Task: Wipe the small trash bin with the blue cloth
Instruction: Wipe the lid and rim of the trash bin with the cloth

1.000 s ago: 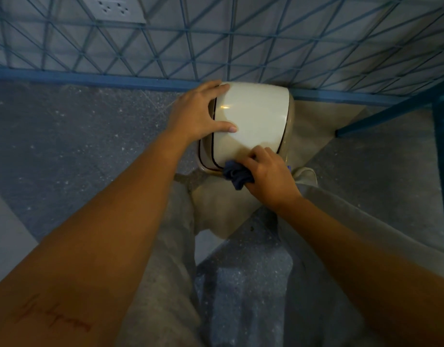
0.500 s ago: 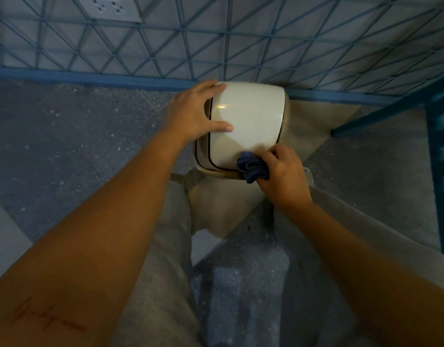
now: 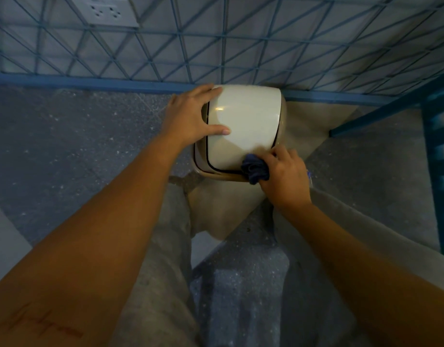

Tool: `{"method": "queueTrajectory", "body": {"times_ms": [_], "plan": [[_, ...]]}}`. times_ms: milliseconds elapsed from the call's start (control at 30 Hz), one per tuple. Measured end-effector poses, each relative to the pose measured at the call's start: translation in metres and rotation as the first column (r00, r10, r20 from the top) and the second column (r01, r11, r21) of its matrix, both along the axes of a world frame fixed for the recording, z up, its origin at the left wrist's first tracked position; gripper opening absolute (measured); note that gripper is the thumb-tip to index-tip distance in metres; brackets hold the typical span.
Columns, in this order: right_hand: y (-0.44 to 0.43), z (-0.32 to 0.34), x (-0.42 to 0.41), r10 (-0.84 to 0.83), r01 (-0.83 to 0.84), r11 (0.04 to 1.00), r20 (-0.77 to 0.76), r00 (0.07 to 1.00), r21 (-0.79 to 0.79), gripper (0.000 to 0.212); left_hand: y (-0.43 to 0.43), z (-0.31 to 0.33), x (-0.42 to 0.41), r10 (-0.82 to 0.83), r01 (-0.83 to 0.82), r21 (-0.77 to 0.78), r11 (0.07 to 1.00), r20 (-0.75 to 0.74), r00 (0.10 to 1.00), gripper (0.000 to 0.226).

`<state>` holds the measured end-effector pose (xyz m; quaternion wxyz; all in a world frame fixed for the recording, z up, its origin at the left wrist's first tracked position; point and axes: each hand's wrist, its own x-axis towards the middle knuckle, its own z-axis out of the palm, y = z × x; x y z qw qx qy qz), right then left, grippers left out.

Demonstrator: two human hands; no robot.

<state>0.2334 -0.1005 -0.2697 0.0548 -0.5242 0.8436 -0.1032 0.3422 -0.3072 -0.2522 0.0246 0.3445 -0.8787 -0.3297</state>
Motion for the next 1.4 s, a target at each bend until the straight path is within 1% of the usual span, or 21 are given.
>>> {"method": "queueTrajectory", "body": {"times_ms": [233,300,367,433,467,533,567,600,633,700,767,833,967,1167,1333,1400], "plan": [[-0.002,-0.009,0.002,0.063,-0.065,0.986,0.017,0.998,0.151,0.033,0.002,0.001,0.000,0.001,0.000,-0.039,0.999,0.025,1.000,0.090],[-0.004,-0.008,0.001,0.087,-0.094,0.977,0.044,0.995,0.193,0.029,0.002,0.001,0.000,0.000,0.002,-0.051,0.999,0.034,0.999,0.090],[-0.008,-0.003,-0.002,0.112,-0.133,0.965,0.104,0.988,0.226,0.025,0.003,0.002,-0.001,-0.005,0.008,-0.061,0.998,0.047,0.999,0.090],[-0.011,0.003,-0.010,0.114,-0.167,0.962,0.239,0.964,0.215,0.026,0.004,0.002,-0.001,-0.006,0.009,-0.066,0.998,0.054,0.999,0.089],[-0.013,0.010,-0.015,0.067,-0.141,0.970,0.340,0.938,0.200,0.028,0.004,0.002,-0.001,-0.008,0.012,-0.068,0.998,0.057,0.998,0.089],[-0.017,0.026,-0.024,-0.057,-0.018,0.990,0.520,0.852,0.138,0.031,0.003,0.001,-0.001,-0.018,0.023,-0.073,0.997,0.066,0.998,0.089],[-0.019,0.035,-0.029,-0.104,0.054,0.993,0.564,0.819,0.105,0.033,0.003,0.001,-0.002,-0.020,0.025,-0.074,0.997,0.070,0.997,0.090],[-0.022,0.043,-0.033,-0.139,0.122,0.990,0.573,0.808,0.067,0.034,0.002,0.000,-0.002,-0.020,0.025,-0.074,0.997,0.072,0.997,0.090],[-0.024,0.049,-0.038,-0.168,0.183,0.983,0.557,0.814,0.029,0.037,0.003,0.000,-0.002,-0.018,0.023,-0.072,0.997,0.073,0.997,0.091],[-0.028,0.056,-0.044,-0.197,0.237,0.971,0.457,0.867,-0.032,0.039,0.002,0.000,-0.002,-0.018,0.023,-0.067,0.997,0.074,0.997,0.091],[-0.029,0.053,-0.044,-0.175,0.203,0.978,0.355,0.918,-0.045,0.041,0.002,-0.001,-0.002,-0.023,0.028,-0.066,0.997,0.072,0.997,0.091],[-0.026,0.043,-0.040,-0.132,0.145,0.989,0.299,0.945,-0.023,0.043,0.002,-0.001,-0.002,-0.022,0.027,-0.066,0.997,0.065,0.998,0.091],[-0.017,0.033,-0.025,-0.148,0.158,0.987,0.276,0.950,-0.015,0.043,0.001,-0.002,-0.002,-0.020,0.023,-0.063,0.998,0.053,0.998,0.090],[-0.007,0.026,-0.005,-0.166,0.145,0.984,0.233,0.958,0.102,0.042,0.001,-0.001,-0.003,-0.011,0.014,-0.065,0.998,0.042,0.999,0.090],[-0.001,0.010,0.009,-0.200,0.152,0.964,0.216,0.956,0.218,0.033,0.003,-0.001,0.000,-0.015,0.016,-0.059,0.998,0.019,1.000,0.087],[-0.001,0.007,0.014,-0.213,0.163,0.959,0.211,0.954,0.231,0.030,0.003,-0.001,0.000,-0.013,0.014,-0.057,0.998,0.016,1.000,0.087]]}}
